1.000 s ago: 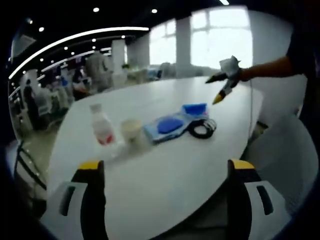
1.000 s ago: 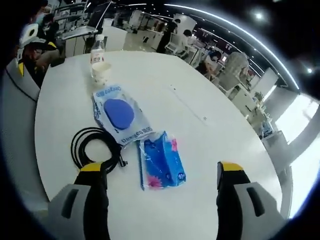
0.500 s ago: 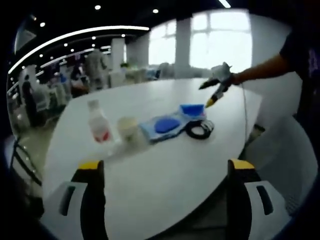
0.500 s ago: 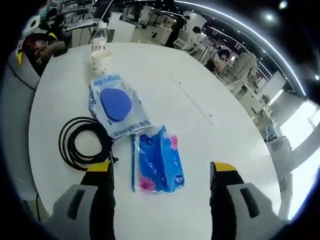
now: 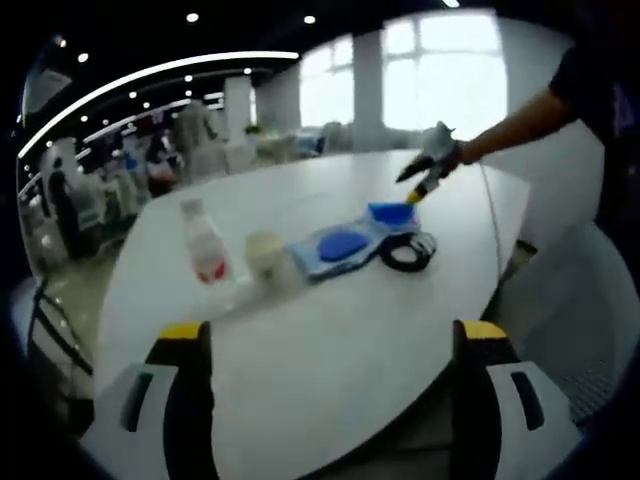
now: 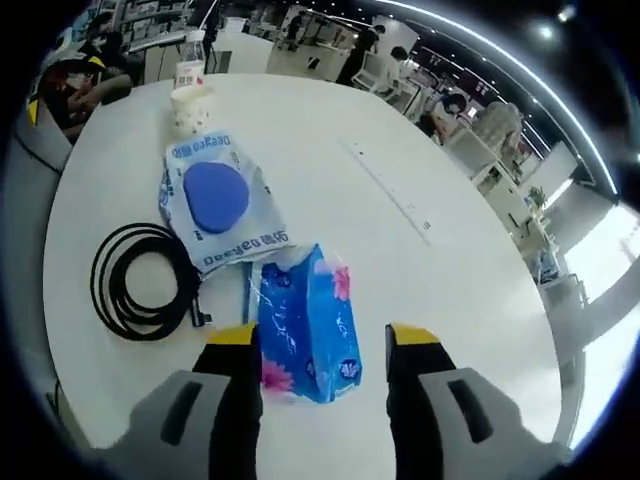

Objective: Arrange the tabletop items into an orderly group along one side of the table until the central work area is clear of visible clutter.

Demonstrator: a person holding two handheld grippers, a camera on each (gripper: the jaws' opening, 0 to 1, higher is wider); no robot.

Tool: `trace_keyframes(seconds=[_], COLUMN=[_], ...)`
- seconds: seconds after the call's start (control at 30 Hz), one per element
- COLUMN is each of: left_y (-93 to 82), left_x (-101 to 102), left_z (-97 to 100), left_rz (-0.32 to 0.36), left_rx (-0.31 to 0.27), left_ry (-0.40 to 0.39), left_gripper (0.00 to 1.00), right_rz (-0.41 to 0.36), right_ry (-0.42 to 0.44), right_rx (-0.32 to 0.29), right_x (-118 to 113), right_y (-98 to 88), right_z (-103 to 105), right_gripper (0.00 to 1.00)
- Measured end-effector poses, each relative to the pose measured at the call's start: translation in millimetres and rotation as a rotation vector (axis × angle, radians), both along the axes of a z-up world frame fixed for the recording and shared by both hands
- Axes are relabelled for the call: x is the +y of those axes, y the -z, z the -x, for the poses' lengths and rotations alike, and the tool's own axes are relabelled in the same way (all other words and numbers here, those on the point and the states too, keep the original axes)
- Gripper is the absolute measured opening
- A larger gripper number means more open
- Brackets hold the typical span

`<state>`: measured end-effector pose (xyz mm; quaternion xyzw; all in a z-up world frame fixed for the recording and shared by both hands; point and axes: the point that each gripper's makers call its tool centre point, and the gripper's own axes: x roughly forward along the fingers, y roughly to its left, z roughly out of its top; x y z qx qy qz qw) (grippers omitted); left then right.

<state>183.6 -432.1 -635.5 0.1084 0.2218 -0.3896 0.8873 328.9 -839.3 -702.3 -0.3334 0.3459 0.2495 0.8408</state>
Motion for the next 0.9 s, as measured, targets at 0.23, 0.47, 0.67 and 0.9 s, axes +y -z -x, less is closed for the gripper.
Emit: trace_keyframes(seconds=[0.23,0.47,0.67,0.9], left_y=[3.5,6.3,8.0,11.3], left_x=[0,4,6,9], left_z=[1.6,0.1,-0.3,-0.5], left_rz=[-0.036,-0.039,-0.052,-0.067], left_rx=[-0.007,0.008,0.01,0.015], left_ry=[0.02,0.012,0.012,0.009], left_gripper=[0.94,0.94,0.93,0.9], right_rz=[0.031,0.116,0.192,0.195], right_ry=[-0.014,-0.085,-0.166,-0.142], right_rx=[0.027,0.065,0.086,0.116], right_x=[6,23,34,34], right_y=[10.6,20.1,29.0,34.1], right_z=[-9,-8,-12,-17], right_gripper=[0.37,0.29,0.21,0.08])
